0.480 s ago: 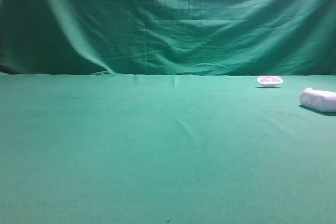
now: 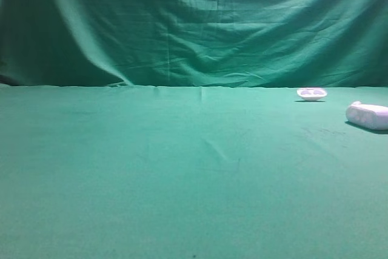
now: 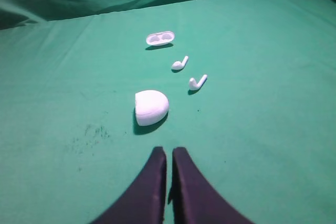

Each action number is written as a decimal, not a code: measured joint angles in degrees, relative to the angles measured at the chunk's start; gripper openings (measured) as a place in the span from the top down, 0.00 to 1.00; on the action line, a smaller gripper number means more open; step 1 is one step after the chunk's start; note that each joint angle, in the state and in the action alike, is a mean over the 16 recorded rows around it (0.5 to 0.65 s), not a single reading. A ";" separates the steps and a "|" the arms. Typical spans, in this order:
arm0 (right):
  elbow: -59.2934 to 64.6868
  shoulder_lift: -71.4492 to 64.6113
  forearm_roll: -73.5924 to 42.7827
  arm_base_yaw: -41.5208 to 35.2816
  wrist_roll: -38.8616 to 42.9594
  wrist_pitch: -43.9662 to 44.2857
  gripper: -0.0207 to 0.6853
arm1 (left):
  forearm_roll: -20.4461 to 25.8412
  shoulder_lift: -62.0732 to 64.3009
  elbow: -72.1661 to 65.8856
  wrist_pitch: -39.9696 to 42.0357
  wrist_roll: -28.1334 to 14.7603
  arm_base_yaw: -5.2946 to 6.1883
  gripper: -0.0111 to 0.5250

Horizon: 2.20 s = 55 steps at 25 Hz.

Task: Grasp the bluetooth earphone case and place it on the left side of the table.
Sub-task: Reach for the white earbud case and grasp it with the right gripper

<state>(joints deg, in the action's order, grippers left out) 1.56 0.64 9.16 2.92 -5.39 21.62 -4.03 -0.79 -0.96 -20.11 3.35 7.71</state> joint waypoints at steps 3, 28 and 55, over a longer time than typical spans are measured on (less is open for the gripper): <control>0.02 0.00 0.00 0.00 -0.05 -0.74 0.97 | 0.00 0.00 0.00 0.00 0.00 0.00 0.98; -21.35 -24.60 4.39 0.00 -7.09 -8.23 0.97 | 0.00 0.00 0.00 0.00 0.00 0.00 0.98; -49.79 -84.74 4.06 6.73 -13.08 11.45 0.14 | 0.00 0.00 0.00 0.00 0.00 0.00 0.98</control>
<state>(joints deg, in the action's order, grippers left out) -48.23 -84.10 13.22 9.65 -18.47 33.07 -4.03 -0.79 -0.96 -20.11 3.35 7.71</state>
